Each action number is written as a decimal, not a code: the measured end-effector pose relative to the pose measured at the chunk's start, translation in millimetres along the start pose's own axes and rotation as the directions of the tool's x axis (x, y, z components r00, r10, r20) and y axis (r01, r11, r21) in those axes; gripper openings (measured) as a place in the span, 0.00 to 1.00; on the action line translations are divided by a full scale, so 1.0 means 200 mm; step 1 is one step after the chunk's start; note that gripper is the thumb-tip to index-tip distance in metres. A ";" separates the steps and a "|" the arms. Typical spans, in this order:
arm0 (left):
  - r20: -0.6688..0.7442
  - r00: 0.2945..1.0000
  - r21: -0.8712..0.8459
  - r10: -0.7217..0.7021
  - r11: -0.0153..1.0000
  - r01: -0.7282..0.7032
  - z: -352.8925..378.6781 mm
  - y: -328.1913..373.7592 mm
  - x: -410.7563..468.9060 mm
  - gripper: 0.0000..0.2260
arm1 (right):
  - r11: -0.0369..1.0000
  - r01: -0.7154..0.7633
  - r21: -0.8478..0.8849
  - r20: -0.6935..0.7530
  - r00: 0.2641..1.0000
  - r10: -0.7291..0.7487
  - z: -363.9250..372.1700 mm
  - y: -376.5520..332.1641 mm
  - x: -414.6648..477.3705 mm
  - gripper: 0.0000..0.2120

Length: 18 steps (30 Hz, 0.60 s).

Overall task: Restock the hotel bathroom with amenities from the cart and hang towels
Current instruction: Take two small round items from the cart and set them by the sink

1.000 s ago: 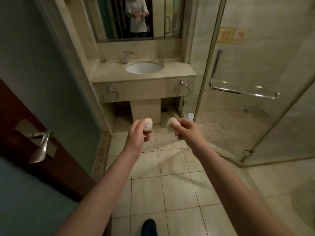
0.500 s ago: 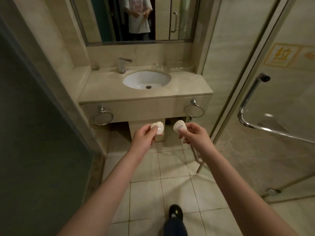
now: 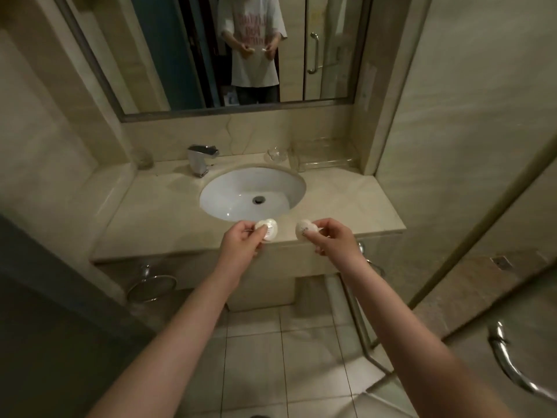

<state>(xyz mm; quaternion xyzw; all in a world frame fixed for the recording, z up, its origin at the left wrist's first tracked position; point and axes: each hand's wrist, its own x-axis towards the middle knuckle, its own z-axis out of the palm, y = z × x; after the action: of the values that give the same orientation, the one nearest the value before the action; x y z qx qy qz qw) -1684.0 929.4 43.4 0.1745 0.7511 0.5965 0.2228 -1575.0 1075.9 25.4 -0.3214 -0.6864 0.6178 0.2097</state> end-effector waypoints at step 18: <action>0.032 0.991 -0.119 -0.132 0.984 0.135 0.05 0.06 1.94 0.05 | 0.993 -0.106 -0.060 -0.057 0.993 0.103 0.28 -0.12 1.80 0.04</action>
<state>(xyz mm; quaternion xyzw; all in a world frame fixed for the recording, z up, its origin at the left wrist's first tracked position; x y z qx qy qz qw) -2003.8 1144.9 4.4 0.1168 0.7209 0.6225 0.2813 -1872.4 1287.0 0.8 -0.3797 -0.6820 0.5971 0.1850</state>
